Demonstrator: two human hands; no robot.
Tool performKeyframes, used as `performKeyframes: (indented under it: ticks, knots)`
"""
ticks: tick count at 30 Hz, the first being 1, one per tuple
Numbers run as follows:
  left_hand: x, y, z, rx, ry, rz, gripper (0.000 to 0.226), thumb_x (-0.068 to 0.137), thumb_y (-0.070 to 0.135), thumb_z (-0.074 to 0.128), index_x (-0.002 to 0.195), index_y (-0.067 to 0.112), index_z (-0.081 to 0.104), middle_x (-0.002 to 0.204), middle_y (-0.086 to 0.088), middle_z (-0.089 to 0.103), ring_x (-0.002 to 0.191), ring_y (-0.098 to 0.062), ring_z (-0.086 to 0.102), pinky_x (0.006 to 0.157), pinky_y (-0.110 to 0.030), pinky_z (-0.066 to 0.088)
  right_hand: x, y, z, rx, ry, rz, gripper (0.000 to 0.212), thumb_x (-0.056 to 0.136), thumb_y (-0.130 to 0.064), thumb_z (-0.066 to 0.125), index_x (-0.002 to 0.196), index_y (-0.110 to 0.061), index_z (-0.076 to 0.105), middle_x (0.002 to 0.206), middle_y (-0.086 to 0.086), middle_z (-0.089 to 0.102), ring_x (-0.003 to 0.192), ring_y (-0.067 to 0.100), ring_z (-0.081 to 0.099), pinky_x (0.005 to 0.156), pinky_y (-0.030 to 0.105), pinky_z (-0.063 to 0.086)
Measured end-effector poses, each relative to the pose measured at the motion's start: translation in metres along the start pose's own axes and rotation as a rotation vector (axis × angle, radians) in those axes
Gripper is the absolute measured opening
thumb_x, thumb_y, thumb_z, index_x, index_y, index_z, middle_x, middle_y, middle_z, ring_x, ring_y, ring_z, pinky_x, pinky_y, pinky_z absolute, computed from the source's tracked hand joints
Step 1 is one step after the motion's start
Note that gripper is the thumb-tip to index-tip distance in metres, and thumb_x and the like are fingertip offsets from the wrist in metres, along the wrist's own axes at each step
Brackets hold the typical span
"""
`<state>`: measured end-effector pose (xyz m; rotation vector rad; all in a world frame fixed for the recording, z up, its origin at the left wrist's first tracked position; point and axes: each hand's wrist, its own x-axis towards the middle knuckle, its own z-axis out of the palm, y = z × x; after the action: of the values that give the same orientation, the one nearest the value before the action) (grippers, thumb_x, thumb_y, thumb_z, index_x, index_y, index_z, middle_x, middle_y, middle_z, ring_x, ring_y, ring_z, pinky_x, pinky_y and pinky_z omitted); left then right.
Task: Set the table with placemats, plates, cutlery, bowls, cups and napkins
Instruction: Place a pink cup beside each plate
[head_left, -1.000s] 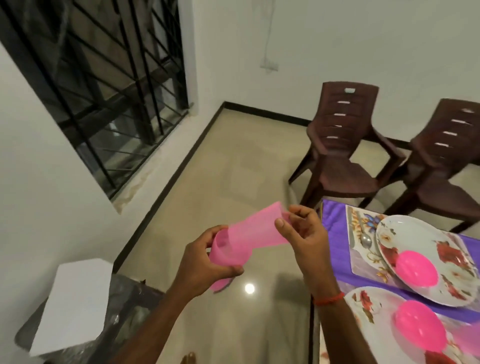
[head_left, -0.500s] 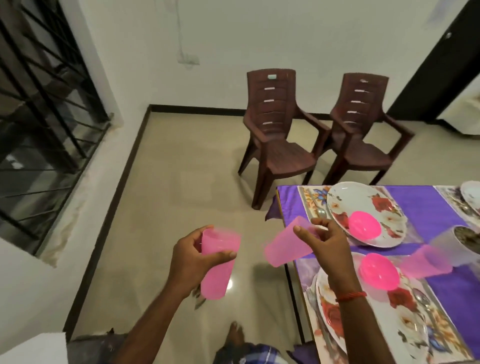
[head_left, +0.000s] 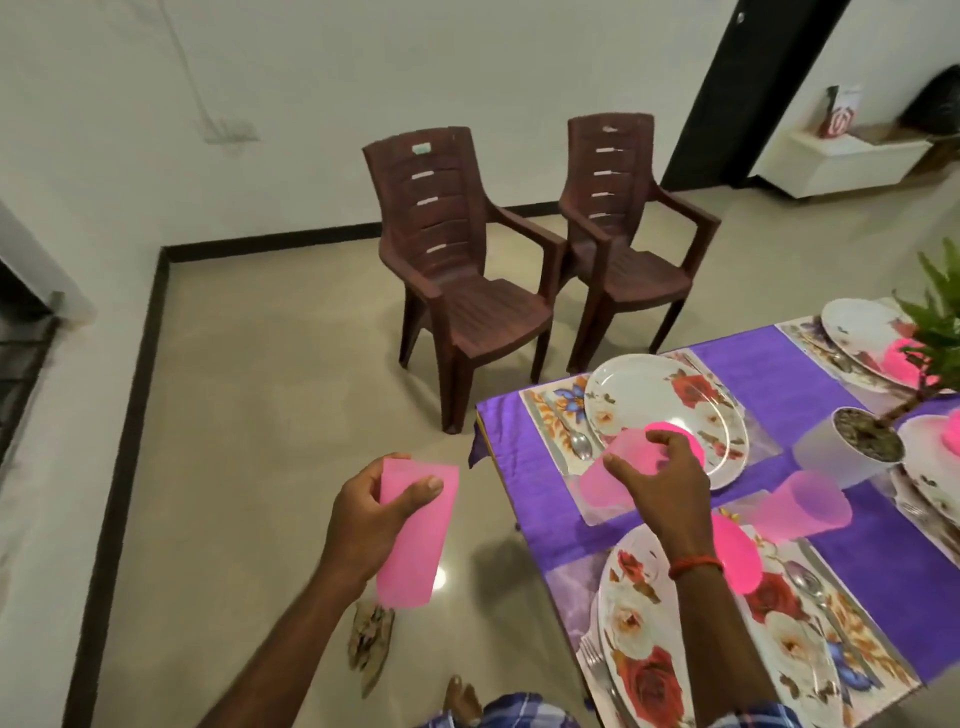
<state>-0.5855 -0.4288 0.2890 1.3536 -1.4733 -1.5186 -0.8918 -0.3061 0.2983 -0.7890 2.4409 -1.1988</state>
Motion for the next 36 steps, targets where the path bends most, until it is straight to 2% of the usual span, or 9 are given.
performKeyframes:
  ticks: [8,14,18,21,25,27,31,34,36]
  knots:
    - [0.042,0.003,0.034,0.051,-0.079,0.009,0.080,0.052,0.067,0.081,0.123,0.034,0.064,0.108,-0.001,0.073,0.091,-0.027,0.072,0.076,-0.049,0.062,0.042,0.025,0.001,-0.070,0.018,0.071,0.074,0.075,-0.031,0.088,0.137,-0.017,0.049,0.138,0.010,0.055,0.125,0.031,0.053,0.102,0.047,0.050]
    - [0.063,0.012,0.035,0.113,-0.115,0.029,0.090,0.051,0.070,0.076,0.130,0.030,0.061,0.114,0.001,0.068,0.095,-0.025,0.069,0.074,-0.043,0.061,0.048,0.031,0.015,-0.113,-0.014,0.092,0.079,0.073,-0.031,0.090,0.138,-0.018,0.047,0.139,0.010,0.055,0.126,0.030,0.053,0.101,0.045,0.048]
    - [0.079,0.019,0.044,0.137,-0.168,0.030,0.091,0.050,0.071,0.075,0.130,0.032,0.058,0.118,0.004,0.064,0.097,-0.025,0.067,0.076,-0.046,0.063,0.047,0.033,0.026,-0.149,-0.067,0.111,0.082,0.070,-0.030,0.092,0.137,-0.018,0.046,0.136,0.008,0.055,0.125,0.029,0.052,0.100,0.044,0.049]
    - [0.093,0.023,0.050,0.163,-0.225,0.038,0.090,0.048,0.071,0.076,0.128,0.033,0.059,0.117,0.006,0.065,0.097,-0.023,0.067,0.073,-0.040,0.063,0.046,0.033,0.031,-0.181,-0.103,0.134,0.094,0.063,-0.038,0.094,0.140,-0.020,0.043,0.140,0.005,0.054,0.127,0.029,0.051,0.100,0.043,0.048]
    - [0.124,0.028,0.055,0.184,-0.291,0.033,0.089,0.048,0.072,0.077,0.127,0.036,0.057,0.119,0.007,0.063,0.097,-0.022,0.067,0.072,-0.038,0.064,0.060,0.017,0.023,-0.300,-0.121,0.145,0.119,0.054,-0.061,0.091,0.151,-0.024,0.031,0.152,0.003,0.046,0.137,0.032,0.044,0.105,0.054,0.044]
    - [0.146,0.031,0.057,0.183,-0.317,0.034,0.087,0.046,0.075,0.080,0.123,0.041,0.057,0.117,0.009,0.064,0.097,-0.021,0.067,0.073,-0.039,0.064,0.075,0.000,0.020,-0.313,-0.067,0.108,0.113,0.057,-0.064,0.087,0.150,-0.025,0.035,0.151,0.003,0.048,0.138,0.030,0.043,0.107,0.055,0.041]
    - [0.192,0.046,0.059,0.188,-0.353,0.063,0.106,0.035,0.088,0.079,0.127,0.039,0.058,0.118,0.008,0.067,0.098,-0.021,0.069,0.074,-0.039,0.064,0.110,-0.045,0.030,-0.309,0.048,-0.013,0.085,0.072,-0.057,0.082,0.143,-0.026,0.047,0.146,0.003,0.052,0.134,0.027,0.044,0.108,0.050,0.038]
    - [0.229,0.060,0.054,0.203,-0.395,0.090,0.098,0.042,0.079,0.082,0.129,0.039,0.058,0.118,0.008,0.067,0.099,-0.020,0.068,0.075,-0.037,0.064,0.141,-0.082,0.060,-0.273,0.043,-0.126,0.068,0.077,-0.056,0.079,0.134,-0.028,0.054,0.136,0.000,0.059,0.128,0.025,0.049,0.107,0.049,0.041]
    - [0.253,0.071,0.047,0.239,-0.423,0.113,0.094,0.045,0.075,0.081,0.130,0.043,0.055,0.119,0.013,0.063,0.099,-0.018,0.066,0.074,-0.032,0.063,0.159,-0.112,0.084,-0.238,0.010,-0.182,0.057,0.081,-0.051,0.078,0.129,-0.027,0.059,0.132,-0.001,0.061,0.126,0.021,0.050,0.105,0.042,0.040]
